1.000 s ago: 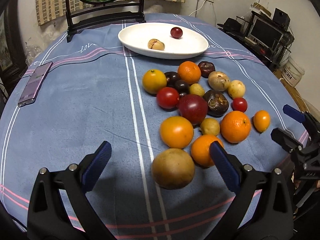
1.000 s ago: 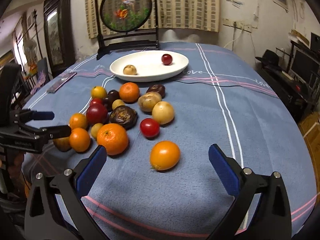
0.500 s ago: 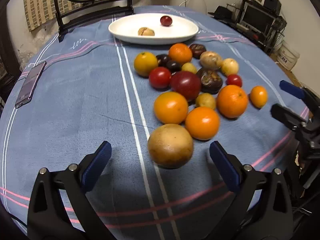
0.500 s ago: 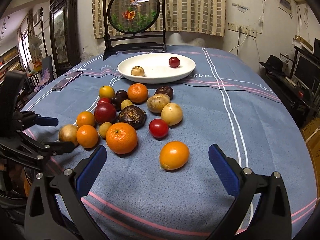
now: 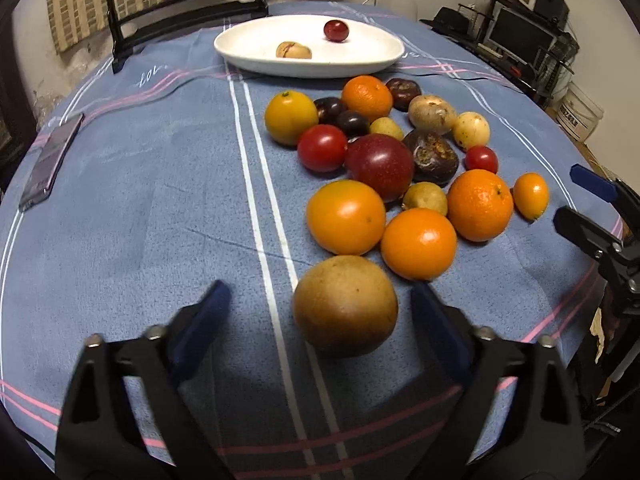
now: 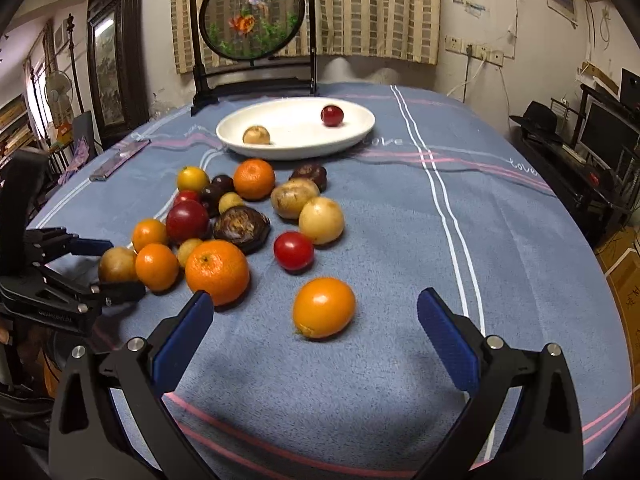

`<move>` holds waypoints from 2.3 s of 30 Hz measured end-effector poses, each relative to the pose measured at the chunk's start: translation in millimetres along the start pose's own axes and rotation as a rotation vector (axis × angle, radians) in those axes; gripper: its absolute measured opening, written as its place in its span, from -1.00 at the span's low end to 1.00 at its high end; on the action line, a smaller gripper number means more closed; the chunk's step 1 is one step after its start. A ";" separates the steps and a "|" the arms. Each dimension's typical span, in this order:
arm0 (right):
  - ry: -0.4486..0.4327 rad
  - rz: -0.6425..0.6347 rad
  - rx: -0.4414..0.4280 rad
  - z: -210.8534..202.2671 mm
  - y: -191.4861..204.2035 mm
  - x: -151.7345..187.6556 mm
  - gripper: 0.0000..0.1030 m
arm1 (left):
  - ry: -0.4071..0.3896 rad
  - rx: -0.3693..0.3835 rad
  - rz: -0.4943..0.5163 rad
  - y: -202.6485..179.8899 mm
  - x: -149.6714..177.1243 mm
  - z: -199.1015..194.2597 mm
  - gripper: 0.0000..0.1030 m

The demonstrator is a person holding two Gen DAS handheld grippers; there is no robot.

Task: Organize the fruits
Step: 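Withdraw both open tools from the plate back toward the fruit cluster, then grasp the large tan fruit with the left tool while the right tool grasps a yellow-orange tomato, then lower the tan fruit onto the plate and open the left tool while the right tool carries the tomato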

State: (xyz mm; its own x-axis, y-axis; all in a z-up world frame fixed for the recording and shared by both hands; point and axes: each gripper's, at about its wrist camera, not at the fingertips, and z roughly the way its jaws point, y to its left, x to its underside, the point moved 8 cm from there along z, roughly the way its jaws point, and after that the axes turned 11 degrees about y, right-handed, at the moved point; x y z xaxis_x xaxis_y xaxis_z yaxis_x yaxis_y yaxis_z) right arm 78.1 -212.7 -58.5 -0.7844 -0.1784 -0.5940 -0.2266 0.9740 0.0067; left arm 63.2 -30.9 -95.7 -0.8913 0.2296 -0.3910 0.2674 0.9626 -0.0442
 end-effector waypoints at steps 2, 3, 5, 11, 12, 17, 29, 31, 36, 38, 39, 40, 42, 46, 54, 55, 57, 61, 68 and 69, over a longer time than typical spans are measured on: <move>0.010 0.000 0.000 0.9 -0.3 0.9 0.97 | -0.008 0.028 0.010 -2.5 -0.3 -3.4 -0.02; 0.009 0.000 0.001 0.6 -0.1 1.0 0.97 | -0.011 0.066 0.012 -4.6 -0.5 -5.8 -0.14; 0.007 -0.004 0.004 -0.9 0.7 1.1 0.97 | -0.007 0.059 0.009 -4.4 -0.2 -7.3 -0.13; 0.028 -0.038 0.045 4.0 3.3 1.3 0.97 | -0.009 0.056 0.002 -3.1 0.9 -8.0 -0.13; 0.037 -0.046 0.050 6.8 4.4 0.8 0.97 | -0.010 0.054 0.002 -3.1 0.9 -7.8 -0.13; 0.104 -0.022 0.064 25.2 3.4 0.8 0.92 | -0.012 0.055 0.000 -2.4 2.0 -7.3 -0.10; 0.137 0.070 -0.002 32.4 -4.2 -0.5 -0.25 | -0.007 0.050 -0.008 -2.1 3.1 -9.1 -0.11; 0.125 0.084 -0.015 27.2 -7.1 0.7 -0.25 | -0.008 0.043 -0.015 0.2 3.4 -11.1 -0.11; 0.088 0.085 -0.032 12.9 -9.3 -0.8 -0.25 | -0.029 0.029 -0.030 6.2 2.5 -22.1 -0.12; 0.072 0.084 -0.038 7.0 -9.1 -2.8 -0.25 | -0.041 0.029 -0.030 7.4 0.6 -27.9 -0.12; 0.063 0.083 -0.042 4.2 -8.5 -4.3 -0.25 | -0.049 0.030 -0.026 7.5 -1.2 -31.6 -0.12; 0.056 0.082 -0.045 2.2 -7.8 -5.7 -0.25 | -0.056 0.031 -0.022 7.7 -3.2 -34.1 -0.11; 0.041 0.077 -0.057 -1.7 -5.7 -10.0 -0.25 | -0.061 0.027 -0.020 9.1 -8.0 -36.1 -0.11; 0.007 0.056 -0.080 -9.6 0.4 -23.9 -0.25 | -0.062 0.040 -0.023 11.7 -19.8 -38.1 -0.12; -0.056 0.019 -0.129 -9.2 8.6 -81.0 -0.25 | -0.106 0.032 -0.007 16.4 -85.6 -40.1 -0.11; -0.059 0.012 -0.127 -7.5 9.8 -86.8 -0.25 | -0.110 0.028 -0.005 16.5 -93.7 -40.0 -0.11; -0.065 0.001 -0.133 -1.6 12.3 -105.4 -0.25 | -0.127 0.023 0.001 16.1 -118.9 -39.3 -0.11; -0.069 -0.008 -0.133 13.7 15.1 -136.8 -0.25 | -0.145 0.006 -0.008 19.4 -160.2 -31.3 -0.11; -0.008 -0.023 -0.075 65.5 12.7 -175.5 -0.26 | -0.167 -0.014 -0.086 40.3 -218.0 -10.0 -0.12; 0.003 -0.026 -0.067 73.1 12.4 -178.7 -0.26 | -0.166 0.001 -0.098 43.2 -226.8 -4.0 -0.12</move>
State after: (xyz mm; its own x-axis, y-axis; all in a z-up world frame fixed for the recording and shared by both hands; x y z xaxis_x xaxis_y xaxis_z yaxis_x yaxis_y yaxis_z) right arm 257.8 -158.5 -11.1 -0.7791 -0.2044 -0.5926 -0.2855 0.9573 0.0451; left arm 275.4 -40.8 -5.2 -0.8403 0.1079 -0.5312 0.1830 0.9789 -0.0906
